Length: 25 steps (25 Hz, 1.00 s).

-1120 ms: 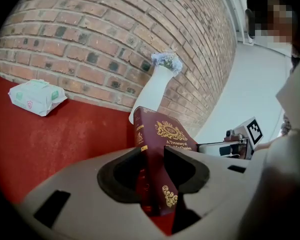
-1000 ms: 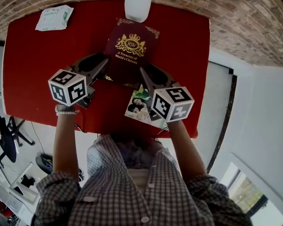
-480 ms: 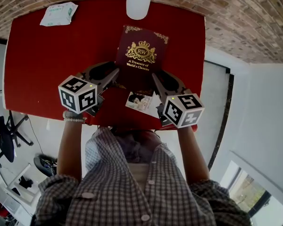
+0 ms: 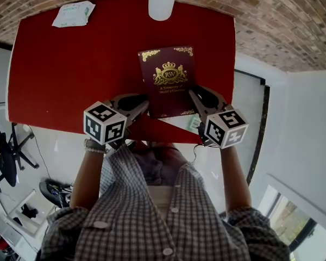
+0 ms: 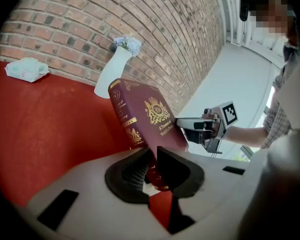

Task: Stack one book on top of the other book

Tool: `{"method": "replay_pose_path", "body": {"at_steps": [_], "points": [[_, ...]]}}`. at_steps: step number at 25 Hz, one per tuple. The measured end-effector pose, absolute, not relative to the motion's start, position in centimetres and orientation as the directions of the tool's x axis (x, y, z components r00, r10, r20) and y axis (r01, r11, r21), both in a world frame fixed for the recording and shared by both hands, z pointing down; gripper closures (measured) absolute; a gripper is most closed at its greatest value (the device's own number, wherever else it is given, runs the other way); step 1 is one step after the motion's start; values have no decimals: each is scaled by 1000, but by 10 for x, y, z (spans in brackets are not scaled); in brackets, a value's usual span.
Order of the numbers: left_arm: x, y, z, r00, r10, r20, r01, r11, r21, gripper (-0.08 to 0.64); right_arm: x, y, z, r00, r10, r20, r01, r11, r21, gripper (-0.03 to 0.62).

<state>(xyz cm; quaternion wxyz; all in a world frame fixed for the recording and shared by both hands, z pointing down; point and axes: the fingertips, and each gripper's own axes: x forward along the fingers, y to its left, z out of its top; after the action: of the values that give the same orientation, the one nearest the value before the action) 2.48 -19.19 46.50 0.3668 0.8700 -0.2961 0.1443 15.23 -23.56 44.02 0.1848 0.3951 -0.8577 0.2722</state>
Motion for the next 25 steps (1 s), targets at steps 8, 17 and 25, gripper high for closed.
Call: {"method": "replay_pose_path", "body": {"at_steps": [8,17,25], "points": [[58,-156,463,855,-259,450,-498,-649,574,531,161,-228,440,-710,-432,556,-653,699,-292,503],[122,-148,451,924,-120,364,-334,-719,609,551,139,-218,477,-726,-307,615,-596,727,-341,497],[100,-165,442,905,-164,393,-376,-742,555,551,153,-223,491,-612,-431,663,-702,682,-205,462]]}}
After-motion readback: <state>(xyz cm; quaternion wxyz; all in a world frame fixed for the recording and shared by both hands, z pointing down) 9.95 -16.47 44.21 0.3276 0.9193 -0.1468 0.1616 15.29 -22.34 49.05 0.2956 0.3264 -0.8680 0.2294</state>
